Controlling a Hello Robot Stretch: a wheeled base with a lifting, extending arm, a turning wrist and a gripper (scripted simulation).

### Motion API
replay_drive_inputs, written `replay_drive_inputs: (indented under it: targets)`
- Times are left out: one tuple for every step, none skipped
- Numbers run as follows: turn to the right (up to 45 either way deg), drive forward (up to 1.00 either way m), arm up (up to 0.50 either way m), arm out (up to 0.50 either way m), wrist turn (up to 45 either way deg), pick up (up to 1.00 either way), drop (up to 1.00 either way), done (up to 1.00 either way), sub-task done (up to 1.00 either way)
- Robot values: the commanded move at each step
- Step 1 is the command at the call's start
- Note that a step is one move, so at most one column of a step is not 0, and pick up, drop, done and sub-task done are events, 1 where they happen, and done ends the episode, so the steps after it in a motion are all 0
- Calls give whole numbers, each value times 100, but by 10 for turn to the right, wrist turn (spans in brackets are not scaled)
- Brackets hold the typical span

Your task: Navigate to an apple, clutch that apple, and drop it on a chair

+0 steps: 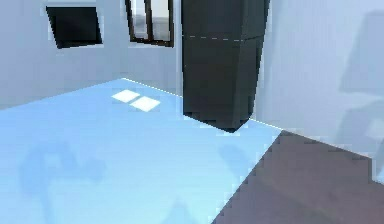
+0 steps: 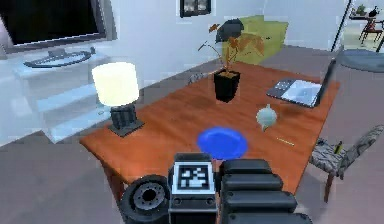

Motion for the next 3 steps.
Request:
replay_drive_inputs:
  targets:
    - [-270, 0, 0, 0, 0, 0, 0, 0, 0]
    - [0, 0, 0, 16, 0, 0, 0, 0, 0]
    - [0, 0, 0, 0, 450, 0, 0, 0, 0]
